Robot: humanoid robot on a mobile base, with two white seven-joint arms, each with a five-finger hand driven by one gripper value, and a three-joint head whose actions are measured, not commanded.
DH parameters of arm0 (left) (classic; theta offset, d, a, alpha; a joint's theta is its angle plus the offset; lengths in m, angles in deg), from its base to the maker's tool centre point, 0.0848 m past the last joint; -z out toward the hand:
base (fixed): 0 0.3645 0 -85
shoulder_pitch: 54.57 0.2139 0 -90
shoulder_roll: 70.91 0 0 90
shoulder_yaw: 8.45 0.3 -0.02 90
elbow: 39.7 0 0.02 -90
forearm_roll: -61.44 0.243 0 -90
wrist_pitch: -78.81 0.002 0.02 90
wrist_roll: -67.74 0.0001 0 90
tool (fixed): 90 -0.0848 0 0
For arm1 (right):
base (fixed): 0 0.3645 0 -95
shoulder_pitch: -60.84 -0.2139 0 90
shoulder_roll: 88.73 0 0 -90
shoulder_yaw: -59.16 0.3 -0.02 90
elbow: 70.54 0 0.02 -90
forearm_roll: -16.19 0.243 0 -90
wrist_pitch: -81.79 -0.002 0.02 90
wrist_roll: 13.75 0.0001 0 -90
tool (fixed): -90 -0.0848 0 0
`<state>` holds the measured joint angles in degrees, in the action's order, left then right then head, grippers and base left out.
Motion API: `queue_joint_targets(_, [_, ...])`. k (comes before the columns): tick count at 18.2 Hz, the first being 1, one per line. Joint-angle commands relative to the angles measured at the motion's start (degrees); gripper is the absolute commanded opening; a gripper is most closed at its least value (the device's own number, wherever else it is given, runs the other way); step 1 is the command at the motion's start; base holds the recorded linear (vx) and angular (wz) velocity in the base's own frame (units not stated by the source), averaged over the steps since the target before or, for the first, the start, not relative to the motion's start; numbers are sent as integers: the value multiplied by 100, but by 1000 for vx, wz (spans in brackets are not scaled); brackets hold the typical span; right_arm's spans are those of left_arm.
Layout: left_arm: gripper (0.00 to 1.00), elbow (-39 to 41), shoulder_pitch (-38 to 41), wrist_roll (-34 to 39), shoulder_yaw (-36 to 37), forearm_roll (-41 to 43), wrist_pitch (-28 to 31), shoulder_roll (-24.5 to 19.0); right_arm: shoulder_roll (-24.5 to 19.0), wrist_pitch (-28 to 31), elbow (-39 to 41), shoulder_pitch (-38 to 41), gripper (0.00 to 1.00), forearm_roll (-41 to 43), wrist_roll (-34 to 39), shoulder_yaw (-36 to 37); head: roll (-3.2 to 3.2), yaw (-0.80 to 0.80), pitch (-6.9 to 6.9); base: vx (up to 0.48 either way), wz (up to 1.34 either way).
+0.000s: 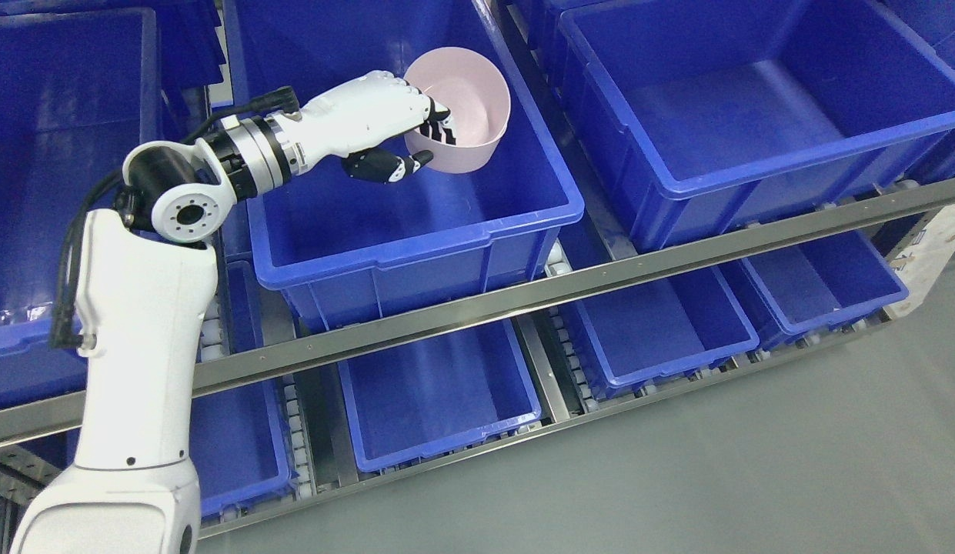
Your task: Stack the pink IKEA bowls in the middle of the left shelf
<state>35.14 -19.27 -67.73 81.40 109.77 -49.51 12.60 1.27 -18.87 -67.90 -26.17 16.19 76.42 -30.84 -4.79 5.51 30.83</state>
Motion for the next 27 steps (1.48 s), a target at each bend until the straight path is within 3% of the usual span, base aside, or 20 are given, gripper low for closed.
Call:
queue_joint_targets(1, [29, -233, 20, 30, -178, 27, 114, -388, 100, 2, 0, 0, 100, -44, 1, 53, 0, 0, 0, 0, 0])
queue_joint_targets(4, [50, -233, 55, 30, -266, 19, 115, -397, 100, 2, 0, 0, 100, -44, 1, 61, 0, 0, 0, 0, 0])
queue_joint_targets(6, [71, -259, 152, 91, -292, 1, 141, -231, 100, 2, 0, 0, 100, -44, 1, 53, 0, 0, 0, 0, 0])
queue_joint_targets(8, [90, -259, 152, 598, -397, -69, 403, 443, 100, 2, 0, 0, 100, -44, 1, 53, 0, 0, 0, 0, 0])
queue_joint_targets(9, [98, -259, 143, 1028, -520, -113, 666, 549, 100, 2, 0, 0, 100, -44, 1, 53, 0, 0, 0, 0, 0])
queue_joint_targets(11, [100, -424, 152, 2326, -356, -881, 1245, 549, 100, 2, 0, 0, 100, -44, 1, 53, 0, 0, 0, 0, 0])
queue_joint_targets(14, [100, -488, 161, 4322, -100, -3243, 2641, 549, 100, 2, 0, 0, 100, -44, 1, 53, 0, 0, 0, 0, 0])
queue_joint_targets(16, [100, -488, 170, 5089, -108, -4581, 3154, 549, 100, -7, 0, 0, 100, -44, 1, 53, 0, 0, 0, 0, 0])
queue_joint_targets(18, [100, -453, 240, 5810, -99, -4912, 3445, 549, 100, 2, 0, 0, 100, -44, 1, 53, 0, 0, 0, 0, 0])
queue_joint_targets(20, [100, -191, 450, 5893, -38, -4912, 3620, 549, 100, 2, 0, 0, 100, -44, 1, 53, 0, 0, 0, 0, 0])
queue_joint_targets(23, [100, 539, 1038, 5324, 50, -4912, 3920, 549, 100, 2, 0, 0, 100, -44, 1, 53, 0, 0, 0, 0, 0])
queue_joint_targets(27, [100, 664, 1382, 5216, 50, -4912, 3920, 549, 100, 2, 0, 0, 100, -44, 1, 53, 0, 0, 0, 0, 0])
